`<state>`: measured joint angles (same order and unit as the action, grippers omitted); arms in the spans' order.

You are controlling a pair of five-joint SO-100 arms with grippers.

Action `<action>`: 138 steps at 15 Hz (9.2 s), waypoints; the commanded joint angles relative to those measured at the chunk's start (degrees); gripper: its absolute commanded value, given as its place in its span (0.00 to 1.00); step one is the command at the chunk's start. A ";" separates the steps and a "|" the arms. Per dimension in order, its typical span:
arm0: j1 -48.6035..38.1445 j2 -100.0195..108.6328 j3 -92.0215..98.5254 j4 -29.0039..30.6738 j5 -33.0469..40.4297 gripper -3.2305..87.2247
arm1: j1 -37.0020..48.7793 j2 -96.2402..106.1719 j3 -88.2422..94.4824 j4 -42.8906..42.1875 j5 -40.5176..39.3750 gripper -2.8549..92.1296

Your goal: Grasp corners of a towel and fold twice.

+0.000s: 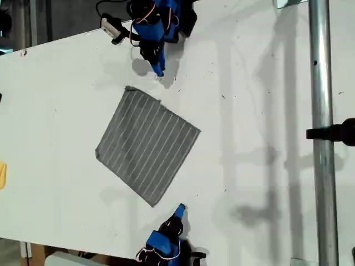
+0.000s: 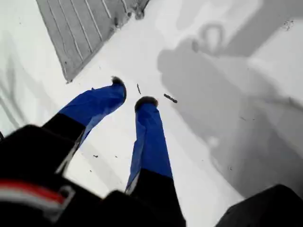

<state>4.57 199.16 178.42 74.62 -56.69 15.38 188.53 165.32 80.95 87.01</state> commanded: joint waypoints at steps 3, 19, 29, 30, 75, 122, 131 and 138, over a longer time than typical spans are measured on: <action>-7.65 0.09 0.35 -0.18 -43.42 0.02 | -8.96 -0.18 0.53 -5.10 -11.87 0.03; -9.49 -0.18 -7.12 4.22 -46.32 0.02 | -13.36 -0.88 -3.69 -4.31 -8.44 0.03; -26.28 -49.83 -68.82 20.57 -19.34 0.02 | -15.64 -50.63 -44.38 -13.36 -18.90 0.03; -27.33 -53.70 -74.36 21.09 -16.61 0.02 | -16.44 -55.28 -50.71 -11.95 -19.60 0.03; -37.53 -77.70 -85.34 21.01 2.90 0.27 | -16.52 -143.79 -114.17 4.92 -22.06 0.03; 13.89 -73.30 -52.03 -11.34 -50.45 0.02 | -38.76 -118.92 -103.89 -2.02 -7.91 0.03; -39.90 -85.08 -65.04 -7.29 0.35 0.02 | -3.08 -98.44 -79.54 -6.86 -30.59 0.03; -46.49 -100.99 -92.11 -2.02 12.04 0.02 | 12.48 -88.95 -85.43 -2.20 -43.77 0.03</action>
<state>-42.54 97.91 90.18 71.72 -44.91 27.60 93.60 83.58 76.99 44.12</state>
